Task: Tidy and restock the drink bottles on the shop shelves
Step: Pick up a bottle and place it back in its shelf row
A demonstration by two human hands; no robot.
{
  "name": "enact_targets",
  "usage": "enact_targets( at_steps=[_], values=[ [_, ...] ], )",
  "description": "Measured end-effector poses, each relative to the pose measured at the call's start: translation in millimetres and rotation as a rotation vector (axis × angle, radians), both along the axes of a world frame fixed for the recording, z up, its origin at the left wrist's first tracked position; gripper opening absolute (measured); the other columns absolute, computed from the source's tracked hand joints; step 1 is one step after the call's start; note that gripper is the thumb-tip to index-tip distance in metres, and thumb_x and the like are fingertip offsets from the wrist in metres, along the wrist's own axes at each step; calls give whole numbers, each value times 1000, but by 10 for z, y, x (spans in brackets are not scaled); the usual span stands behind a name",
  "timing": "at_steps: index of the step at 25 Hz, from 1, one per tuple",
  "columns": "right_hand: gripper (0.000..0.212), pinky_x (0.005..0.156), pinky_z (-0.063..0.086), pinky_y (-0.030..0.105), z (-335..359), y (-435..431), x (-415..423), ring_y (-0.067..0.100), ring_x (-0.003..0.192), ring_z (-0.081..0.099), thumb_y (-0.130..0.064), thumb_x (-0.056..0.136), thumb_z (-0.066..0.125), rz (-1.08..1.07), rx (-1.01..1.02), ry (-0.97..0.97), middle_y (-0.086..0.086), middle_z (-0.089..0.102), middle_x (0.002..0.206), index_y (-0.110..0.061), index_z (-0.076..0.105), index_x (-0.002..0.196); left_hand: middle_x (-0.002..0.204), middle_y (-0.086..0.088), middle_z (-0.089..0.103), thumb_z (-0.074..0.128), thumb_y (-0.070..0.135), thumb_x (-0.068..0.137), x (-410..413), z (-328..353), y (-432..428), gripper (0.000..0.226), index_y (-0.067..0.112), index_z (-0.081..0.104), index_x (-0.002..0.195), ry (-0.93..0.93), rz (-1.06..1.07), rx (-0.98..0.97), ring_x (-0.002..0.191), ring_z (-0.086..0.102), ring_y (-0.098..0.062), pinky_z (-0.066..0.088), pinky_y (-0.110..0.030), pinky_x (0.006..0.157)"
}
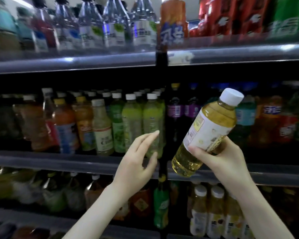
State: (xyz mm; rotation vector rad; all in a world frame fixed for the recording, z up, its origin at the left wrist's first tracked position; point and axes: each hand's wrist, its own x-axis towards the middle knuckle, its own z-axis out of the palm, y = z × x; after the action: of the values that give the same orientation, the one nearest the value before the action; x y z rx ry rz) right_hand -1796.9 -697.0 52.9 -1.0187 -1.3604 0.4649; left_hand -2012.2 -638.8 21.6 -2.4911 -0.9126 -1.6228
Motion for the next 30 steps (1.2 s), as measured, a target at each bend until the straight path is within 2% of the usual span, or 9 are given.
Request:
enact_targets(
  at_steps=[3,5,10,15,18,23,27,30],
  values=[
    [35,65,50,8,36,156,-369,-4,86,66,-22,70,82,51,-14,-4,-23,71,92,-30,65,99,134,8,47,47,28,93,-395,-58,112,46,25,43,139,-18,125,-24,123,42,4,31,-3,95],
    [36,65,49,8,73,289,-565,-4,86,66,-22,70,82,97,-8,-6,-24,70,92,-31,64,100,133,7,48,45,31,93,-622,-103,215,45,22,45,137,-39,210,-14,123,41,6,30,-2,96],
    [39,63,50,9,34,577,-1022,-4,83,67,-20,67,83,208,0,-29,-23,71,91,-30,64,100,133,4,48,49,28,93,-1247,-341,389,42,23,48,135,-98,426,-11,123,47,-10,44,-24,97],
    [40,60,47,5,-49,745,-1667,-8,81,66,-20,65,84,261,-48,-29,-28,70,87,-32,64,97,135,-10,46,55,17,91,-1937,-312,641,46,19,47,137,-91,575,10,127,42,-22,39,-35,101],
    [41,60,47,4,-94,855,-2086,-9,81,65,-22,64,85,219,-53,-45,-31,69,86,-34,62,96,136,-11,45,57,15,91,-2377,-255,871,48,19,47,138,-97,563,1,129,38,-22,40,-41,102],
    [39,56,46,4,-108,945,-2723,-13,79,63,-24,63,85,69,-93,43,-34,67,80,-36,61,90,131,-12,51,48,32,89,-2914,-136,1179,52,21,42,140,38,574,135,128,39,-27,32,-52,108],
    [40,56,44,1,-134,887,-3045,-16,78,61,-23,63,86,-60,-96,31,-27,68,78,-37,61,91,128,-12,53,50,45,85,-2905,93,1389,67,22,32,145,79,542,140,119,39,-29,35,-48,96],
    [40,58,46,3,-136,837,-3123,-13,81,63,-23,63,86,-111,-101,34,-30,68,82,-37,61,92,128,-14,52,66,48,77,-2699,181,1476,86,17,24,146,12,506,36,112,33,-26,36,-49,88]
  ],
)
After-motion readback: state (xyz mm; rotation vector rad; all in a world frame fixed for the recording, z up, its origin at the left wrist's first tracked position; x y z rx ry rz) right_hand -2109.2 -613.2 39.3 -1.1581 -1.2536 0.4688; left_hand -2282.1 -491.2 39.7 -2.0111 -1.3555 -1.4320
